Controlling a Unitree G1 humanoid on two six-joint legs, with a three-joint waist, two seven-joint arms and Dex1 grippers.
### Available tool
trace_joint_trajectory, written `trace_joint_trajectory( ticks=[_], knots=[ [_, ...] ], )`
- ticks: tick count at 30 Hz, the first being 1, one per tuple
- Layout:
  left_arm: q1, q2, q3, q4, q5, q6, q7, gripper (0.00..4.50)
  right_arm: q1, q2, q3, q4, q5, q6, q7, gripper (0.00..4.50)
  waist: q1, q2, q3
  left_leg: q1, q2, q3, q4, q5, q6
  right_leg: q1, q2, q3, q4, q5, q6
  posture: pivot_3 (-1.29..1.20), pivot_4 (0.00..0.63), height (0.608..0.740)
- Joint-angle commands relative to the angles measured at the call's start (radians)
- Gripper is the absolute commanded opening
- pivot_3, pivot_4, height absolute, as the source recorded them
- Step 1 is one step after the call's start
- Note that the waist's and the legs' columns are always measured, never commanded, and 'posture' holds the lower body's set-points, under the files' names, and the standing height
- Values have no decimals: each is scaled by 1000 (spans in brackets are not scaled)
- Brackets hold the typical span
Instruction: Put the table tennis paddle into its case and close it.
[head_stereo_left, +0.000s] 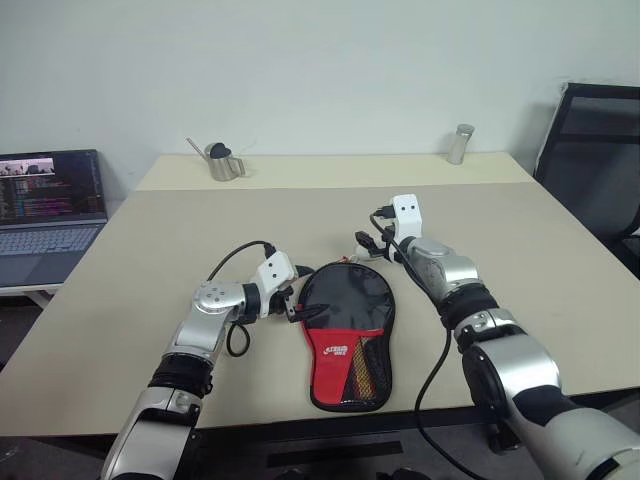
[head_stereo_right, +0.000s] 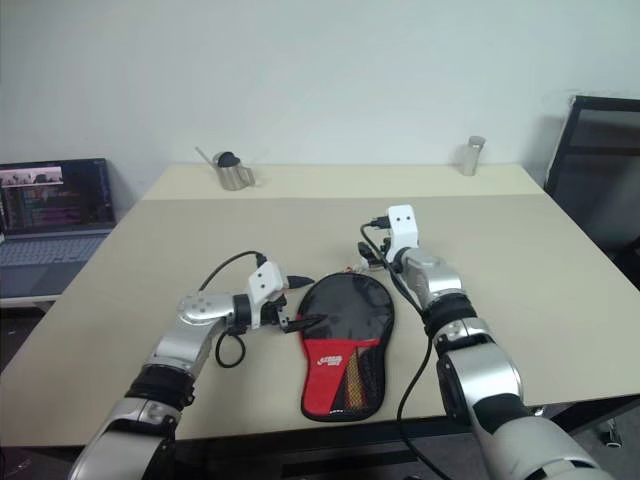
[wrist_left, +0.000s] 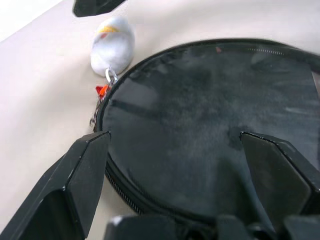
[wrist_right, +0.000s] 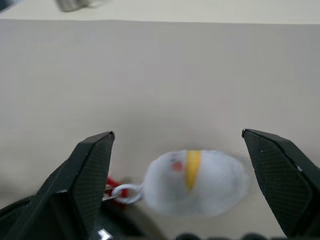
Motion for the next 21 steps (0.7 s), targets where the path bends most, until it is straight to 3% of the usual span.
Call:
trace_joint_trajectory(
  ticks=[1, 10, 21],
  knots=[
    [15, 23, 11, -77, -23, 10, 11, 4484, -61, 5, -32, 130, -31, -120, -54, 4500, -1, 0, 0, 0, 0, 0, 0, 0, 0, 0, 0, 0, 0, 0, 0, 0, 150, 740],
    [64, 66, 16, -150, -26, 38, 32, 4484, -92, 70, -130, 251, -19, -124, -73, 4500, -17, 1, 0, 0, 0, 0, 0, 0, 0, 0, 0, 2, 1, 0, 0, 0, 150, 740],
    [45, 44, -34, -79, 6, -22, 38, 4500, -96, 95, -145, 258, -57, -118, -68, 873, -17, 1, 1, 0, 0, 0, 0, 0, 0, 0, 0, 2, 1, 0, 0, 0, 150, 740]
  ],
)
